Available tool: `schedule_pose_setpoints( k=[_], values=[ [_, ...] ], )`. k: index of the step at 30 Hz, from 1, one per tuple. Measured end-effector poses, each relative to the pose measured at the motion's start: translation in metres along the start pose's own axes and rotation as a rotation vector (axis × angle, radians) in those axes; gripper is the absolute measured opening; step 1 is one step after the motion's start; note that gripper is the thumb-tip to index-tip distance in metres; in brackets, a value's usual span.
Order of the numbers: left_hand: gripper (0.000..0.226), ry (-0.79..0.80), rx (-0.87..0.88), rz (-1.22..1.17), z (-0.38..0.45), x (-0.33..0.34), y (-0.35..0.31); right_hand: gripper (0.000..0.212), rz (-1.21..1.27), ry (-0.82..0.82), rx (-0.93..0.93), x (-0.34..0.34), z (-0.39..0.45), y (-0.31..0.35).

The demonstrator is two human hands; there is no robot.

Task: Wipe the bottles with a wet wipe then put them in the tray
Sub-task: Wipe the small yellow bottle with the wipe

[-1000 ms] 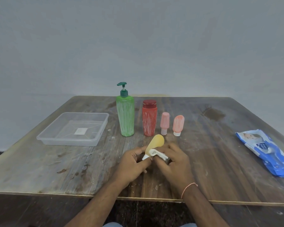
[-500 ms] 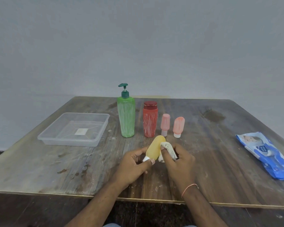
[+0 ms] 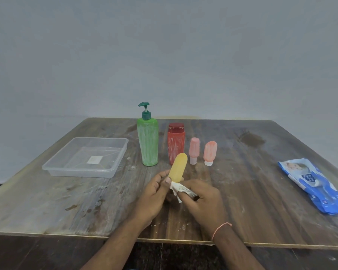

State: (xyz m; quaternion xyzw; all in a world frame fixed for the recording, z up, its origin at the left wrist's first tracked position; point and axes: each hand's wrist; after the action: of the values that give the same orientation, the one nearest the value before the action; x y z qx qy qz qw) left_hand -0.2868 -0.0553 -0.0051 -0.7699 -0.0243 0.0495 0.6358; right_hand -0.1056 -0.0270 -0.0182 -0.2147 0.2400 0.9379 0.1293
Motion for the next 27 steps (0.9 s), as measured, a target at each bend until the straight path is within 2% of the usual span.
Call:
schedule_pose_setpoints(
  k=[6, 10, 13, 16, 20, 23, 27],
  values=[
    [0.028, -0.03, -0.027, 0.206, -0.006, 0.002, -0.002, 0.02, -0.041, 0.011, -0.079, -0.001, 0.001, 0.003],
    [0.04, -0.033, -0.057, 0.249, -0.007, 0.003, -0.001, 0.018, -0.024, -0.013, -0.088, 0.0, 0.0, 0.0],
    [0.049, -0.093, -0.07, 0.214, -0.01, 0.004, -0.004, 0.019, -0.024, -0.019, -0.098, 0.002, 0.0, -0.001],
    [0.068, -0.144, -0.087, 0.146, -0.002, 0.001, 0.001, 0.016, -0.018, -0.035, -0.054, 0.001, 0.0, -0.003],
    [0.052, -0.138, -0.022, 0.025, 0.001, 0.002, 0.003, 0.012, -0.023, -0.095, 0.037, 0.001, 0.0, -0.005],
    [0.036, -0.098, 0.029, 0.17, -0.003, 0.004, 0.0, 0.014, -0.031, -0.102, 0.069, 0.002, 0.001, -0.005],
    [0.033, -0.011, 0.004, 0.26, -0.001, 0.002, 0.004, 0.013, -0.042, -0.111, 0.11, 0.002, 0.001, -0.006]
  ],
)
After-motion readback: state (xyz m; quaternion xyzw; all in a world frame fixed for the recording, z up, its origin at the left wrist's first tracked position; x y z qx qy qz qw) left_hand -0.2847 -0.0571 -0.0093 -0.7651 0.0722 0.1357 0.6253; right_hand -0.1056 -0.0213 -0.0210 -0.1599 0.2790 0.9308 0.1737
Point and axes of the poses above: each hand's wrist, its own z-axis towards the middle knuckle, its own x-axis out of the palm, y = z × x, and after that the axes turned 15 degrees about -x, right-handed
